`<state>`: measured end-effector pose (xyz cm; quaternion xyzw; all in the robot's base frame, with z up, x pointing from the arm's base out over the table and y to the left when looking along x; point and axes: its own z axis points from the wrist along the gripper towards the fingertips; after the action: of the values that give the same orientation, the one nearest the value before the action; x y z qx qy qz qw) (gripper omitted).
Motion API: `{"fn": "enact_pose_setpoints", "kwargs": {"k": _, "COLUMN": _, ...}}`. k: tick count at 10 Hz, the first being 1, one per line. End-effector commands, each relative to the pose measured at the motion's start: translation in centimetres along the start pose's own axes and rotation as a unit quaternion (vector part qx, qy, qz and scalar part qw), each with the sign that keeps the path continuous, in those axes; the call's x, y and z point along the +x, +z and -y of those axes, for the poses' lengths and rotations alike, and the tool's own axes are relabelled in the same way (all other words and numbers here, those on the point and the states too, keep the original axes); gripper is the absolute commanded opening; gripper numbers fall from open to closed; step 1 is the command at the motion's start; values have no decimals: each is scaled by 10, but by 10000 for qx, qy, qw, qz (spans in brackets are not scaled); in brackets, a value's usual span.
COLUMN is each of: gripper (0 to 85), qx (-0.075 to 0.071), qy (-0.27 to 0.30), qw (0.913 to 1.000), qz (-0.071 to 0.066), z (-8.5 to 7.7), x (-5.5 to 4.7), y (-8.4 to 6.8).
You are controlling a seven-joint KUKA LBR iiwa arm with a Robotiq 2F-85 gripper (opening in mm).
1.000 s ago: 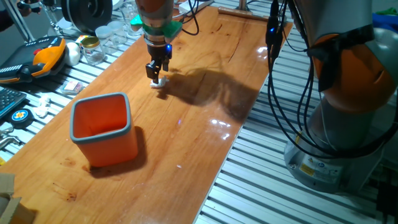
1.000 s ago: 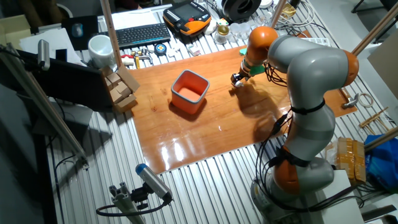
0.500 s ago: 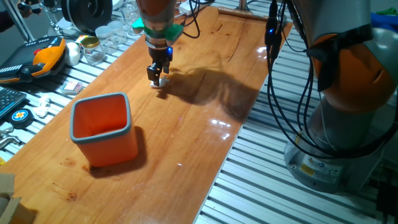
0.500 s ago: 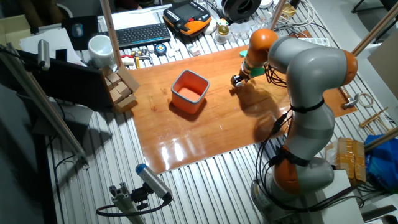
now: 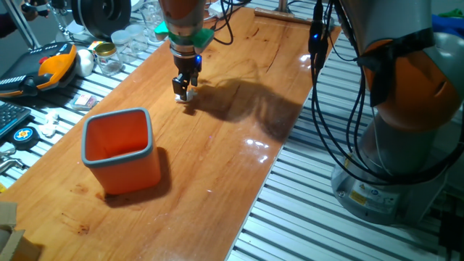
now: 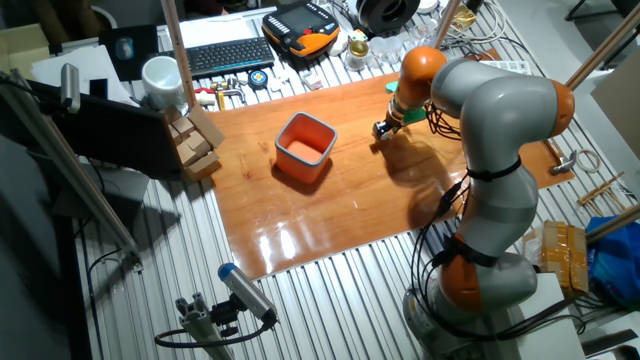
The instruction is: Put the garbage in the trash can
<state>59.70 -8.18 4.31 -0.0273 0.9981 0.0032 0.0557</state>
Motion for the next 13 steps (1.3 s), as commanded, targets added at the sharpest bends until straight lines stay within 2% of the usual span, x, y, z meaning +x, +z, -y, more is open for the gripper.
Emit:
{"fn": "enact_pose_setpoints", "kwargs": {"k": 1, "gripper": 510, "qx": -8, "qy": -3, "qw": 10000, "qz": -9, "z": 0, "x": 0, "y": 0}}
{"fn": "enact_pose_setpoints", "kwargs": {"k": 3, "gripper": 510, "qx": 0, "qy": -34, "qw": 10000, "qz": -10, "z": 0, "x": 1, "y": 1}}
{"fn": "enact_pose_setpoints", "kwargs": {"k": 6, "gripper": 0, "qx": -23, "qy": -62, "qw": 10000, "qz": -8, "z": 0, "x": 1, "y": 1}}
{"fn": "enact_pose_setpoints", "kwargs": {"k": 13, "gripper": 0, "qx": -108, "qy": 0, "qw": 9999, "qz": -34, "z": 0, "x": 0, "y": -2}}
